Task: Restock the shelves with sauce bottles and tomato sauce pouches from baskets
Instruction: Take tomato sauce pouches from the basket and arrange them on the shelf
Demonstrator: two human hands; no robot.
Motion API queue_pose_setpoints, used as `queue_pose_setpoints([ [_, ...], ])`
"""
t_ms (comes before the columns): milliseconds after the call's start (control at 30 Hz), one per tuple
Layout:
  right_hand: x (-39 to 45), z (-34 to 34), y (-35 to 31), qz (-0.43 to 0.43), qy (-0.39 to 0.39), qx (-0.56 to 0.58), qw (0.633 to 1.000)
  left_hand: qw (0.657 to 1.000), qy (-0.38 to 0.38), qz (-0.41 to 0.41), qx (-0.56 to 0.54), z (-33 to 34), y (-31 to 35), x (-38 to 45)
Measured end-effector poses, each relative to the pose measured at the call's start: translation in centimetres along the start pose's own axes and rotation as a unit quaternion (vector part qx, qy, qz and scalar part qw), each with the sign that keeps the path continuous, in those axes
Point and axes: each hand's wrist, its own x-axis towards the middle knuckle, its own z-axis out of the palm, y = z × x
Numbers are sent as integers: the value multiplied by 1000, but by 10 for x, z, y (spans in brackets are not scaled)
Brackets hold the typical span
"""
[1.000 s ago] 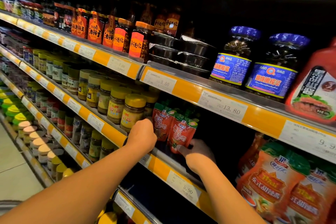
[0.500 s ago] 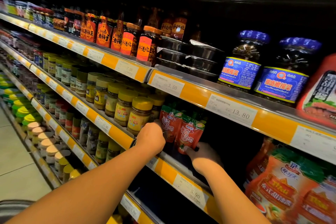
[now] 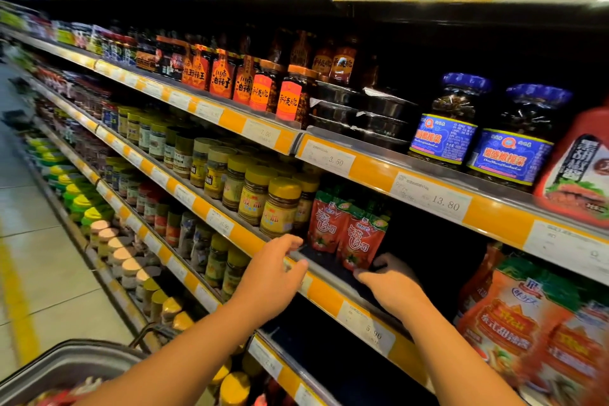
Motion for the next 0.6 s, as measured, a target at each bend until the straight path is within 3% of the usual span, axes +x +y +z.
queue_pose_setpoints([
  [200, -45, -10, -4, -68, 7, -53, 996, 999, 6, -22, 28, -33, -27, -60],
  [300, -79, 1, -19, -164, 86, -63, 981, 998, -4, -26, 50, -56, -34, -80],
  [367, -107, 17, -30, -236, 99, -27, 966, 998, -6, -29, 58, -71, -39, -95],
  [600, -197, 105, -55, -349, -11, 23, 937, 995, 26, -72, 71, -115, -81, -163],
])
